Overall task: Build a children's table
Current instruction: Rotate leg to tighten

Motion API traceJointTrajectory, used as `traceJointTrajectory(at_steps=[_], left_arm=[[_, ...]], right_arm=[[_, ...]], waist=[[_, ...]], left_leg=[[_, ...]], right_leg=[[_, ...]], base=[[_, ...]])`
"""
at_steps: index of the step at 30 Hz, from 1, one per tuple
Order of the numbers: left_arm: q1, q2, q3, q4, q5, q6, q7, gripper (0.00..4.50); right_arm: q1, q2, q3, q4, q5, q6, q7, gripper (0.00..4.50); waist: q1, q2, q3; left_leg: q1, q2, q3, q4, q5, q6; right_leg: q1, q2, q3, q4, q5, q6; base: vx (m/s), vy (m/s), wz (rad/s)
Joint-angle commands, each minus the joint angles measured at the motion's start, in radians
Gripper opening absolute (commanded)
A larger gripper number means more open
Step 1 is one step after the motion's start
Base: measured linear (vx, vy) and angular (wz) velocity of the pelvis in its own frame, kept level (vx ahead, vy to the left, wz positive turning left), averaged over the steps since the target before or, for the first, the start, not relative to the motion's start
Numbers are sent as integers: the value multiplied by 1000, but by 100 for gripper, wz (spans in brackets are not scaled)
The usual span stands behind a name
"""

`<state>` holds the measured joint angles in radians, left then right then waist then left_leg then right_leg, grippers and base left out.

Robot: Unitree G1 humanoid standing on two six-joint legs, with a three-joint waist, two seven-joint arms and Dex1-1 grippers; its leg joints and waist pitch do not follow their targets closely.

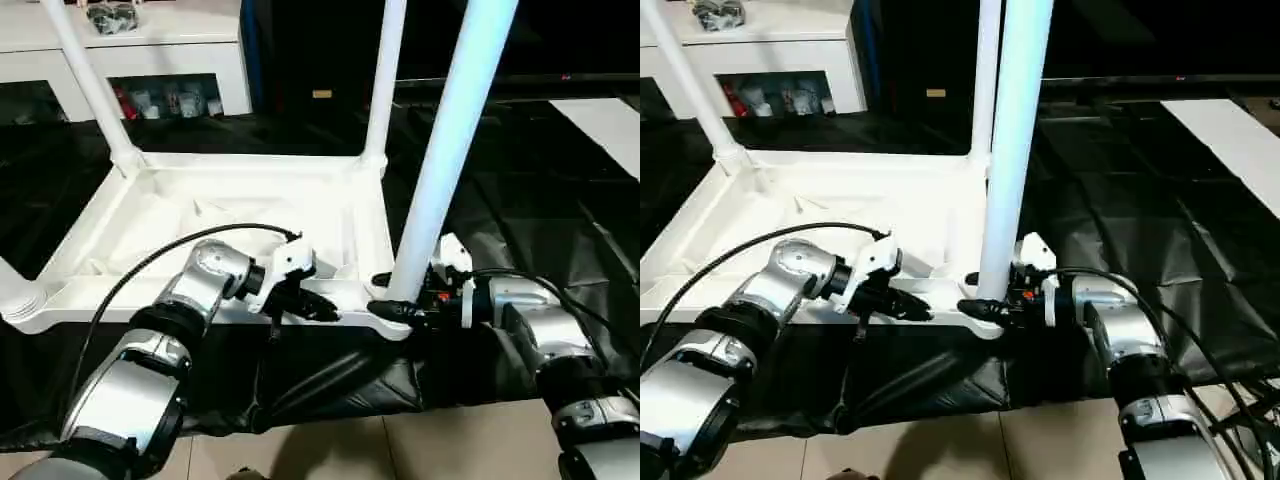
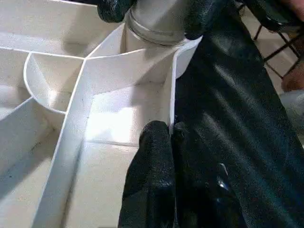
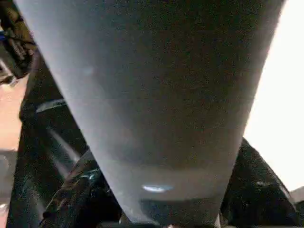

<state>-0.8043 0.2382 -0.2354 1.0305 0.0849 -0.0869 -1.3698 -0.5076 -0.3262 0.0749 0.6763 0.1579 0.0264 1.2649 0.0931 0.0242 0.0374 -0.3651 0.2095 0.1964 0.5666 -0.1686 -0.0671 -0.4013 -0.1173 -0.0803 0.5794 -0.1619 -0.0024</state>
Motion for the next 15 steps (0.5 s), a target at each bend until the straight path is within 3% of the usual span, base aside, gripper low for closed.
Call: traceJointTrajectory(at_steps=[1, 3, 5, 6, 7, 8, 9, 11, 12, 15], left_arm=[[-14, -51, 1, 2, 2, 31, 94, 0], [-11, -80, 7, 0, 2, 55, 150, 0], [-11, -88, 8, -1, 1, 59, 158, 0], [-11, -110, 11, 1, -1, 71, 190, 0], [-13, -126, 13, 5, -1, 76, 215, 0], [-17, -165, 15, 15, 1, 83, 264, 0], [-23, -188, 17, 25, 3, 86, 299, 0], [-29, -212, 16, 37, 8, 83, 336, 0], [-33, -221, 15, 43, 13, 77, 360, 0], [-32, -218, 12, 39, 22, 65, 371, 0]], right_arm=[[17, 78, 17, 47, -16, 13, -134, 221], [13, 114, -5, 78, -44, 10, -289, 215], [12, 123, -9, 82, -46, 10, -314, 209], [8, 149, -22, 94, -48, 18, -378, 207], [4, 168, -31, 101, -46, 27, -421, 206], [-14, 216, -48, 121, -47, 47, -519, 206], [-33, 247, -53, 144, -56, 51, -588, 204], [-67, 292, -66, 185, -66, 57, -693, 204], [-86, 316, -72, 207, -73, 57, -752, 204], [-102, 341, -61, 217, -101, 30, -811, 204]], waist=[[2, -15, -54], [-9, -17, -48], [-12, -19, -47], [-15, -17, -47], [-18, -8, -46], [-25, -13, -44], [-33, -1, -42], [-48, -7, -41], [-55, -3, -39], [-68, -5, -40]], left_leg=[[8, 24, -5, -66, -262, 60], [7, 20, -10, -74, -302, 26], [12, 16, -13, -74, -342, 15], [15, 17, -13, -75, -349, 15], [15, 17, -15, -77, -359, 9], [19, 15, -15, -78, -396, 6], [23, 13, -18, -79, -427, -7], [27, 8, -22, -78, -470, -15], [27, 6, -23, -78, -493, -15], [26, 4, -31, -79, -517, -8]], right_leg=[[45, -34, 32, -63, -289, -230], [43, -34, 31, -73, -388, -194], [39, -35, 31, -85, -479, -160], [36, -36, 35, -88, -483, -154], [34, -33, 37, -86, -476, -155], [30, -30, 34, -92, -497, -148], [25, -30, 33, -94, -527, -142], [21, -27, 27, -104, -583, -119], [19, -27, 24, -111, -614, -104], [21, -28, 15, -121, -655, -77]], base=[[0, 0, 0], [0, 0, 0], [0, 0, 0], [0, 0, 0], [0, 0, 0], [0, 0, 0], [0, 0, 0], [0, 0, 0], [0, 0, 0], [0, 0, 0]])
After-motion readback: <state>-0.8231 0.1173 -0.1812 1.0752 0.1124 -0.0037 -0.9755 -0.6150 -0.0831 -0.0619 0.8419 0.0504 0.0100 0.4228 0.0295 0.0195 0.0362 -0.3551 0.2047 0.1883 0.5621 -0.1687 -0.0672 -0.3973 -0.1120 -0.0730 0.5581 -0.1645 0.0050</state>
